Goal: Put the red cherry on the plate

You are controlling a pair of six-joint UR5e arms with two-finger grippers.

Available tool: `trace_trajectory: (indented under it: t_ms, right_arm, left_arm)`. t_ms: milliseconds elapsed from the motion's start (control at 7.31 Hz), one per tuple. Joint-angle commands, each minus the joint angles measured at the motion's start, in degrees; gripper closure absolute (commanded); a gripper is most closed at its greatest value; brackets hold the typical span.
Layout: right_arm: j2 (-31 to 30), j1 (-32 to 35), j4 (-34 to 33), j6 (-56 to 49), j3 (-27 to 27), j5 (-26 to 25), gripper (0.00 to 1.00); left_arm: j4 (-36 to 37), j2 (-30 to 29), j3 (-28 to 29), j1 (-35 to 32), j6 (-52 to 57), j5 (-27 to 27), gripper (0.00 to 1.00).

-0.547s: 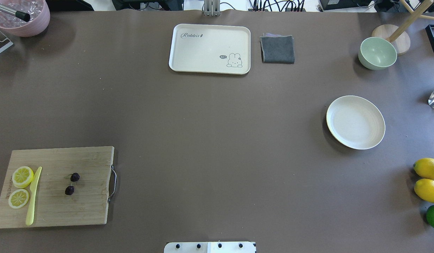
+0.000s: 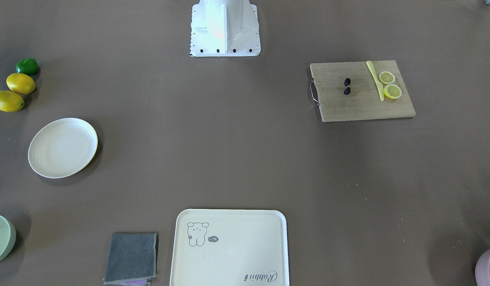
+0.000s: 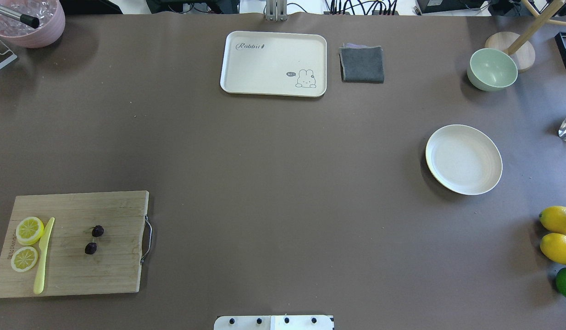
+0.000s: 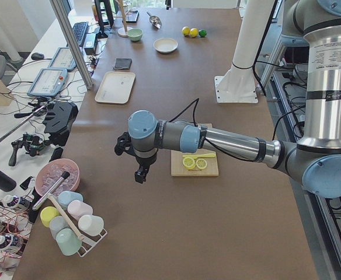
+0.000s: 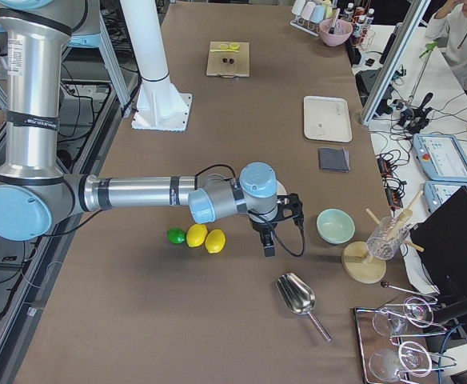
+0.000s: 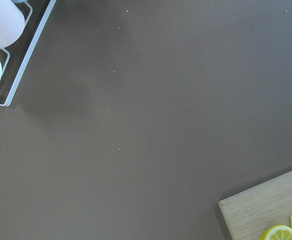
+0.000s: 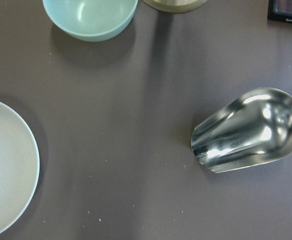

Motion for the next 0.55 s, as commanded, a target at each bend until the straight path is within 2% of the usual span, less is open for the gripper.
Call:
trace_trajectory:
  t_ms: [0,137,411]
  right_arm:
    - [4.32,0.00,0.01,0.00,-3.95,0.10,0.00]
    - [5.91,0.00,0.01,0.00,-6.32,0.09,0.00]
    - [7.94,0.00,-0.08,1.14,-6.70,0.27,0.00]
  left_arm:
    - [0.03,2.08,1.09,-0.05,-0.12,0.20,0.02]
    - [-0.15,2.78,2.13,-0.13,0.22,-0.23,0.02]
    - [-0.15,2.61,1.97,-0.14,0.40,0.29,0.02]
